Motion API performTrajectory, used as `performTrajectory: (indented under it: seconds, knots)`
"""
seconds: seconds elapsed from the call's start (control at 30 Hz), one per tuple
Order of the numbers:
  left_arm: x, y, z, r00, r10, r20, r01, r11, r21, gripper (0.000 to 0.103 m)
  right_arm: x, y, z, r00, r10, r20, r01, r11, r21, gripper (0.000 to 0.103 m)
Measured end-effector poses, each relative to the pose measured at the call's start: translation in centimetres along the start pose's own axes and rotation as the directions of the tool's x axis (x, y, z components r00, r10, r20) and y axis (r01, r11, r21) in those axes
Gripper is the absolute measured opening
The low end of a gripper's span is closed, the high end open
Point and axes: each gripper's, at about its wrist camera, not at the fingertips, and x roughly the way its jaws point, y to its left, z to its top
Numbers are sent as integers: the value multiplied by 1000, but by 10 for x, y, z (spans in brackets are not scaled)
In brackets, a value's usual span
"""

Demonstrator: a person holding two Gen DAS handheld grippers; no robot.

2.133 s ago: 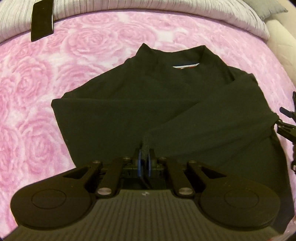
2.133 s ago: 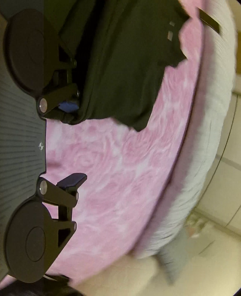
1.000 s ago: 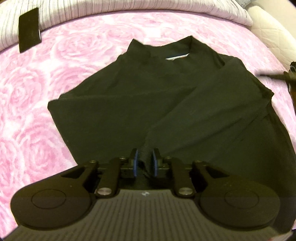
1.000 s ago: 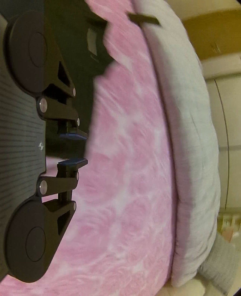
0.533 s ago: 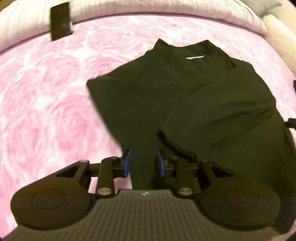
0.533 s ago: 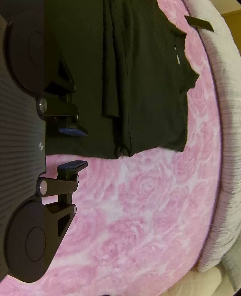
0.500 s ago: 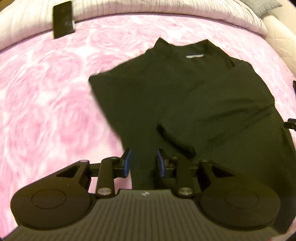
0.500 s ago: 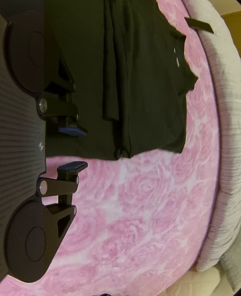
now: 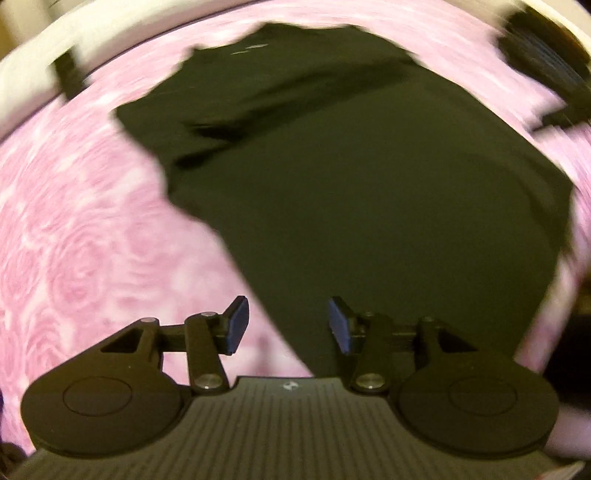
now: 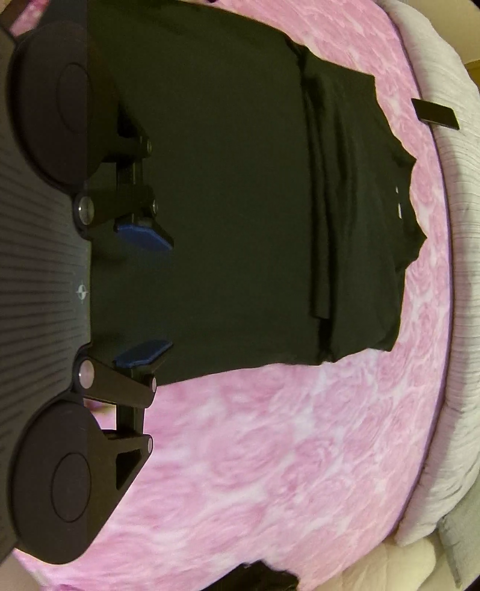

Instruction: Fold clothes

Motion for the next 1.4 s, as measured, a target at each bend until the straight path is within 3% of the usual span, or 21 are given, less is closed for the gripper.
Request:
performTrajectory:
  seconds: [0.1, 0.2, 0.4, 0.43, 0.47, 0.53, 0.57, 0.7, 0.83, 0.9, 0.93, 0.97, 1.03, 1.17, 1.27, 1.33, 1.4]
  knots:
    - [-17, -48, -24, 1000, -4, 10, 2, 993, 118, 49, -17, 9, -19, 1000, 21, -8, -21, 999, -47, 58]
    - [-10, -78, -41, 999, 53, 2, -52, 976, 210, 50, -25, 16, -39, 999, 47, -14, -49, 990, -135, 61]
    - [10, -134, -73, 983, 184, 0, -169, 906, 387, 53, -33, 13, -77, 993, 118, -12, -117, 954, -276, 62]
    - [13, -144, -78, 979, 205, 2, -187, 890, 416, 57, -35, 9, -83, 993, 120, -5, -117, 949, -294, 64]
    - [17, -153, -84, 974, 226, 5, -205, 873, 444, 69, -37, 5, -90, 993, 118, -6, -115, 946, -304, 64]
    - [24, -172, -94, 963, 268, 12, -238, 834, 498, 83, -39, -4, -102, 994, 109, -18, -110, 944, -311, 64]
    - [26, -173, -95, 963, 270, 10, -238, 831, 503, 83, -39, -7, -107, 994, 103, -18, -104, 943, -316, 64]
    - [20, -156, -94, 979, 205, -9, -178, 868, 463, 70, -42, -17, -128, 997, 73, -5, -70, 935, -348, 64]
    - [14, -144, -91, 986, 166, -7, -143, 869, 474, 58, -38, -17, -142, 998, 70, 11, -61, 930, -363, 64]
    - [12, -142, -90, 987, 161, -3, -140, 868, 477, 47, -36, -11, -149, 997, 71, 32, -52, 910, -410, 64]
    - [10, -139, -88, 987, 163, 1, -146, 879, 454, 32, -35, -6, -152, 996, 72, 46, -44, 893, -447, 64]
    - [7, -135, -85, 986, 166, 7, -154, 897, 415, 16, -33, -1, -156, 995, 75, 62, -34, 869, -493, 64]
    - [2, -126, -78, 985, 172, 17, -168, 927, 334, 14, -30, 11, -165, 992, 87, 95, -14, 805, -593, 66]
    - [-8, -109, -64, 982, 188, 35, -191, 967, 166, 12, -26, 34, -187, 973, 186, 137, -19, 656, -754, 72]
    - [-13, -107, -64, 983, 181, 39, -185, 971, 150, 11, -17, 54, -200, 959, 235, 159, -2, 567, -824, 72]
    - [-17, -107, -66, 983, 177, 41, -181, 970, 161, 11, -5, 64, -205, 953, 229, 197, 49, 528, -848, 71]
    - [-18, -105, -66, 984, 174, 40, -179, 969, 171, 11, 0, 62, -208, 945, 222, 240, 96, 513, -853, 70]
